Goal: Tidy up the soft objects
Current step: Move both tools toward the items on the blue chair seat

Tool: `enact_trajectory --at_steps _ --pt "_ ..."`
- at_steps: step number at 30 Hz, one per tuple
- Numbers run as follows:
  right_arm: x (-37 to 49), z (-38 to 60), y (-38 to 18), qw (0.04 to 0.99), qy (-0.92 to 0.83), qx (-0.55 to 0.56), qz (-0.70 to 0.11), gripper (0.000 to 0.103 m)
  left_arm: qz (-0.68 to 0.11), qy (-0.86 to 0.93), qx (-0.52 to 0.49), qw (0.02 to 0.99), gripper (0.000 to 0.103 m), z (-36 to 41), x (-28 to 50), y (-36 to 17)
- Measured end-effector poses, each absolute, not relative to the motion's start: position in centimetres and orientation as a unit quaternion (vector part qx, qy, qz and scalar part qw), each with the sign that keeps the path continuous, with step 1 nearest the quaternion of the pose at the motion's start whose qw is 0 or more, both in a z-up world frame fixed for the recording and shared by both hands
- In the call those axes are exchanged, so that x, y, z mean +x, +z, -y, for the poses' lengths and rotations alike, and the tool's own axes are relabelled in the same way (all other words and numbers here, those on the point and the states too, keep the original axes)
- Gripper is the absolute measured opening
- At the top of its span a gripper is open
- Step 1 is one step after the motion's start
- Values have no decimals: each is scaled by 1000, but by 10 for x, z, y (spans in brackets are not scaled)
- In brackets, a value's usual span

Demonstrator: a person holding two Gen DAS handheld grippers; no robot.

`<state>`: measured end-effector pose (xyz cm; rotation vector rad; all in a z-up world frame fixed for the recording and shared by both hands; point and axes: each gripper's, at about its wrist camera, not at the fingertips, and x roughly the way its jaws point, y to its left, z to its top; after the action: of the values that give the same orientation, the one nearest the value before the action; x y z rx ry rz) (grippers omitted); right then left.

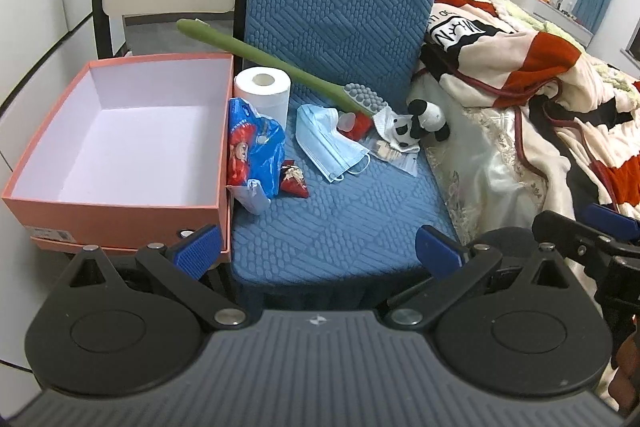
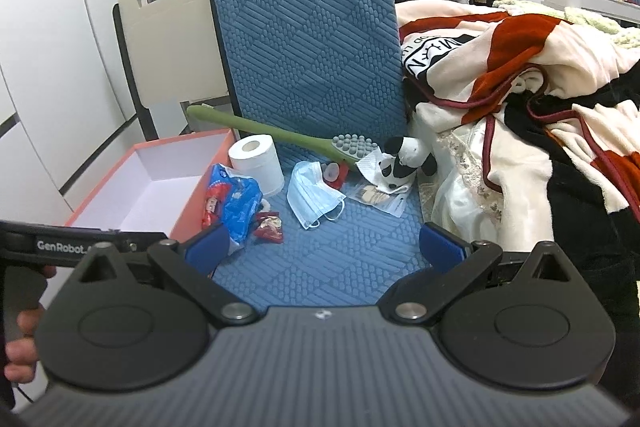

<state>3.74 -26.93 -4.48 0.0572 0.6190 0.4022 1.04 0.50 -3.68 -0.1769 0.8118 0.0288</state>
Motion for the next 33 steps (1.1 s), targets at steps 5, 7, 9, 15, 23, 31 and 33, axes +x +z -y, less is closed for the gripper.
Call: enact_trajectory --at_steps 5,7,9,15,23,31,33 --pt "35 269 -52 932 196 27 -303 103 -388 12 -92 917 103 -5 10 -45" --pt "34 267 -54 932 197 22 -305 103 -385 9 -92 918 103 -4 7 -46" --pt "32 265 -55 931 197 18 -306 103 -383 11 -93 919 103 -4 4 -46" --pt "27 261 -60 927 207 12 -312 103 -372 13 -95 923 103 -9 -6 -40" --pt "26 262 -62 925 209 -2 -316 103 -368 13 -97 925 103 -2 -12 -44" --pt "26 261 -68 923 216 3 -318 103 -365 13 -94 926 103 -1 -12 -46" --pt "29 260 -69 922 218 5 -321 103 -364 16 -92 927 103 -3 -11 -47"
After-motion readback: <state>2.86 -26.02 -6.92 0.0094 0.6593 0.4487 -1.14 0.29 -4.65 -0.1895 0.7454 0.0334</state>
